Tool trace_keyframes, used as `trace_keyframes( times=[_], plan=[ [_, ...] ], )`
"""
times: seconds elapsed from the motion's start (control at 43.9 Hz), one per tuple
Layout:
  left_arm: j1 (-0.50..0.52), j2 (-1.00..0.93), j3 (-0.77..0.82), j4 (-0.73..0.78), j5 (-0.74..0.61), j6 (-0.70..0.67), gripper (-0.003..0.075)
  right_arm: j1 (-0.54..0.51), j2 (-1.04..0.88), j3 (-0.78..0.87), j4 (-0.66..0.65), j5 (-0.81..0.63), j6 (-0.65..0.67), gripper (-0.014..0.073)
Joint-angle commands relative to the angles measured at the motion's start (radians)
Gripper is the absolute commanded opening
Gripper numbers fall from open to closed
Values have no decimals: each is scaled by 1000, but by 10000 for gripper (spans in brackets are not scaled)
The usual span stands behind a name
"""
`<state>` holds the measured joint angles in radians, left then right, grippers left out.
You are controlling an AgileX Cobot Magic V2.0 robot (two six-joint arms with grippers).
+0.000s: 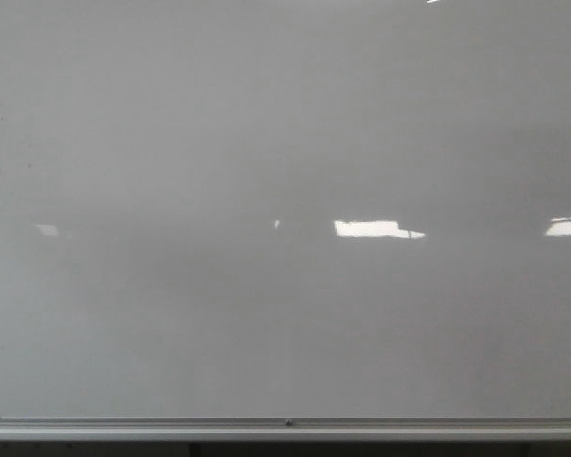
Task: Write number 4 on whiteboard
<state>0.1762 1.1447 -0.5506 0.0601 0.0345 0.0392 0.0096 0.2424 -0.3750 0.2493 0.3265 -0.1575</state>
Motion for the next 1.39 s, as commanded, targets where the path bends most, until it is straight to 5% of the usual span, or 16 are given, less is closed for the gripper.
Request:
trace_keyframes(
  times=[0.0,0.296,0.661,0.798,1.14,1.368],
  plan=[
    [2,76,-37,6,-168,-2,638,-4,16,-37,10,-69,-1,521],
    [2,283,-72,6,-325,-2,638,-4,16,-37,10,-47,-1,521],
    [2,399,-154,6,-360,-2,626,-4,16,-37,10,-28,-1,521],
    [2,411,-156,6,-366,-2,503,-4,16,-37,10,-28,-1,521],
    [2,413,-156,8,-374,-2,-22,-4,16,-37,10,-28,-1,521],
    [-15,392,-156,8,-350,-2,-20,-4,16,-37,10,-28,-1,521]
  ],
)
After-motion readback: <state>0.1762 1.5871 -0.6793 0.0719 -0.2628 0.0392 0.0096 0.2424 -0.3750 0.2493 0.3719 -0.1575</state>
